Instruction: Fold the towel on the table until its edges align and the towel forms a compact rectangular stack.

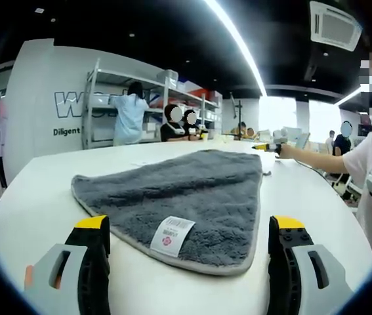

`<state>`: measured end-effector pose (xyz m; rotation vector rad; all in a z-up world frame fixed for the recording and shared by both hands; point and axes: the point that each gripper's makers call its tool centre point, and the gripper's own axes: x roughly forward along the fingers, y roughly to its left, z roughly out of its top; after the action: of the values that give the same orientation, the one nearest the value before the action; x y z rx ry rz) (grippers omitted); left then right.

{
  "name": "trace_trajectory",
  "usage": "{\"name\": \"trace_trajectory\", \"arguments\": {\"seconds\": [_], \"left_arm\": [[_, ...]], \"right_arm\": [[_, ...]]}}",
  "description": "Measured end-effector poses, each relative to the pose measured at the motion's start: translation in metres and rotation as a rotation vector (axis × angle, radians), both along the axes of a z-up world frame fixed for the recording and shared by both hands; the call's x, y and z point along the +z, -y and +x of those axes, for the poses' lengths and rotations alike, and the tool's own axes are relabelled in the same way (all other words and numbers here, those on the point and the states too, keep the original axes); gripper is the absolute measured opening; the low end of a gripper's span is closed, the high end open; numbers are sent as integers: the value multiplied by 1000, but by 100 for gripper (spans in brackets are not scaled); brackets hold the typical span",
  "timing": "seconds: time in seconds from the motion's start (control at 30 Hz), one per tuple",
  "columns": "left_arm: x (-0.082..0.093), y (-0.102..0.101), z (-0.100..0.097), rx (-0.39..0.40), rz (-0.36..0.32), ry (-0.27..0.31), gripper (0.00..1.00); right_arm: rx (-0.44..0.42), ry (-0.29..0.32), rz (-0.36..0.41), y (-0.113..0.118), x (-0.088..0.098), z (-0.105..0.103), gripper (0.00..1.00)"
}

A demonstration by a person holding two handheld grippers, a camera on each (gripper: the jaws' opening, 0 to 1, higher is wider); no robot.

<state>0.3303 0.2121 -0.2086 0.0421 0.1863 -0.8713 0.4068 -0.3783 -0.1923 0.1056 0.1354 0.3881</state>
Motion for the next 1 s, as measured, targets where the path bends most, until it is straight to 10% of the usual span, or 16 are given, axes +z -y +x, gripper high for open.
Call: {"name": "trace_trajectory", "arguments": {"seconds": [1.0], "left_arm": [[-4,12,-15,-1,18,2,99]], "right_arm": [[-29,5,-24,16,-7,-22,99]]}}
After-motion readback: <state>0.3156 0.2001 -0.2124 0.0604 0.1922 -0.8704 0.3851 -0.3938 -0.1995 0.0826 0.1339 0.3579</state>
